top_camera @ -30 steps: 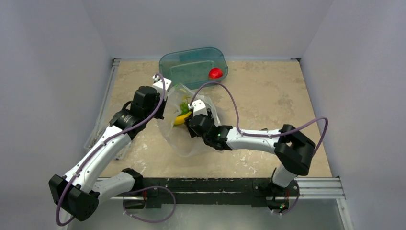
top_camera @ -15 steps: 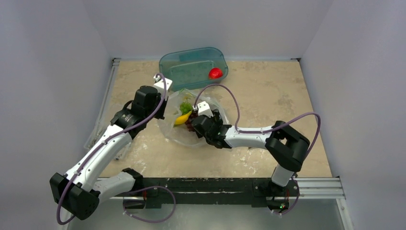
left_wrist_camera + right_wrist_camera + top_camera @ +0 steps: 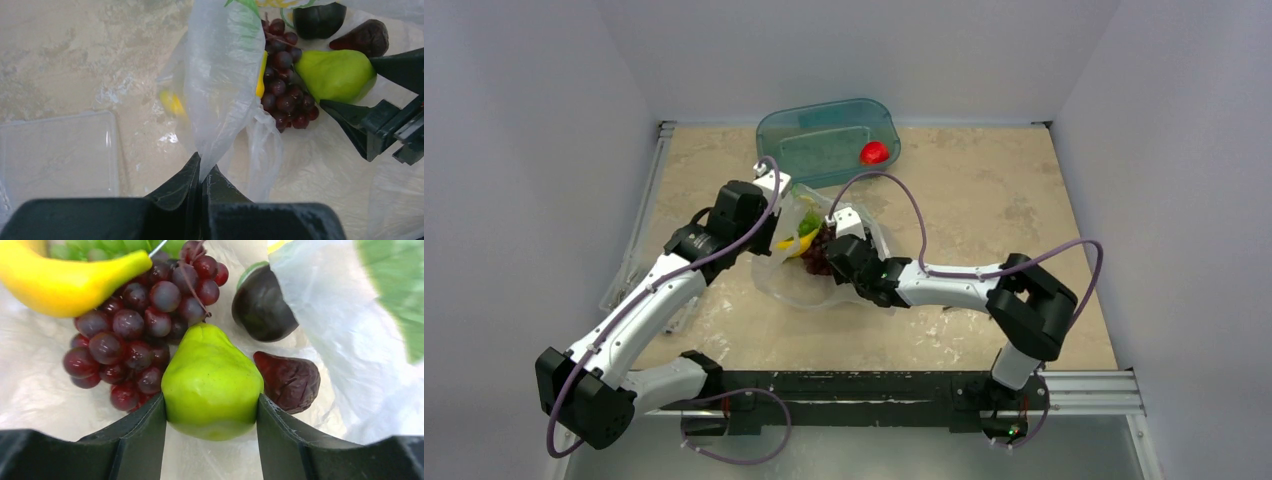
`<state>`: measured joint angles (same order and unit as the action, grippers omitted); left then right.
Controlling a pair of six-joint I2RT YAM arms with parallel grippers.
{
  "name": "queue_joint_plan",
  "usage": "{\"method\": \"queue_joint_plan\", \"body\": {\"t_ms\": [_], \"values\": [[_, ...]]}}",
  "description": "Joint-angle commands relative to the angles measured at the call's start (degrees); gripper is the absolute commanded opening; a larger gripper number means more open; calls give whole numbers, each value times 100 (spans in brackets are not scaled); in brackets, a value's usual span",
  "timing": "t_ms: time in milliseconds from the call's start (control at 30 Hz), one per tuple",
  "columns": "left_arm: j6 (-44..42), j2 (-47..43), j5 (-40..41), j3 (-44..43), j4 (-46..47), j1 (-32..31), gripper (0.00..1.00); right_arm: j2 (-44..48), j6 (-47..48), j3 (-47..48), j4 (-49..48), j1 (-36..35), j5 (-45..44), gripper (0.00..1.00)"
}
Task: Take the fake fruits out of the plastic bag
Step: Take out the fake fruit from the plastic bag, then place the fake fruit in the bin.
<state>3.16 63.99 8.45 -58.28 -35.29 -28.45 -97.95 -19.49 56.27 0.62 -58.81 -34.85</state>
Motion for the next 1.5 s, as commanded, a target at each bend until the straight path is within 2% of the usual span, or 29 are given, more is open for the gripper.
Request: {"method": "queue_joint_plan", "body": {"t_ms": [0, 133, 300, 567, 767, 967, 1033, 1100, 1300, 1467], "values": [[367, -10, -357, -289, -613, -29, 0, 882, -321, -47, -636, -17, 733, 7], [162, -204, -522, -277, -835, -28, 0, 1219, -579, -240, -1091, -15, 1276, 1], [250, -869, 110, 637, -187, -29, 0, 1364, -716, -155, -1246, -17, 1596, 0], [265, -823, 818, 464, -437, -38, 0, 1982, -837, -72, -1293, -17, 2294, 0], [453, -613, 1662, 433, -566, -38, 0, 2881, -1114, -395, -1199, -10, 2641, 0], [413, -279, 1464, 312, -743, -38, 0, 3360, -970, 124, -782, 46, 2003, 0], [384, -217, 1394, 294, -776, -38, 0, 3198, -750, 498, -624, 138, 1454, 0], [358, -210, 1311, 305, -780, -38, 0, 2890, -728, 907, -398, 439, 1294, 0], [301, -236, 1281, 351, -737, -33, 0, 1489, -631, 1220, -1195, 1836, 1697, 0], [296, -349, 1444, 390, -687, -36, 0, 22, -260, 1855, -1864, 2284, 1994, 0]]}}
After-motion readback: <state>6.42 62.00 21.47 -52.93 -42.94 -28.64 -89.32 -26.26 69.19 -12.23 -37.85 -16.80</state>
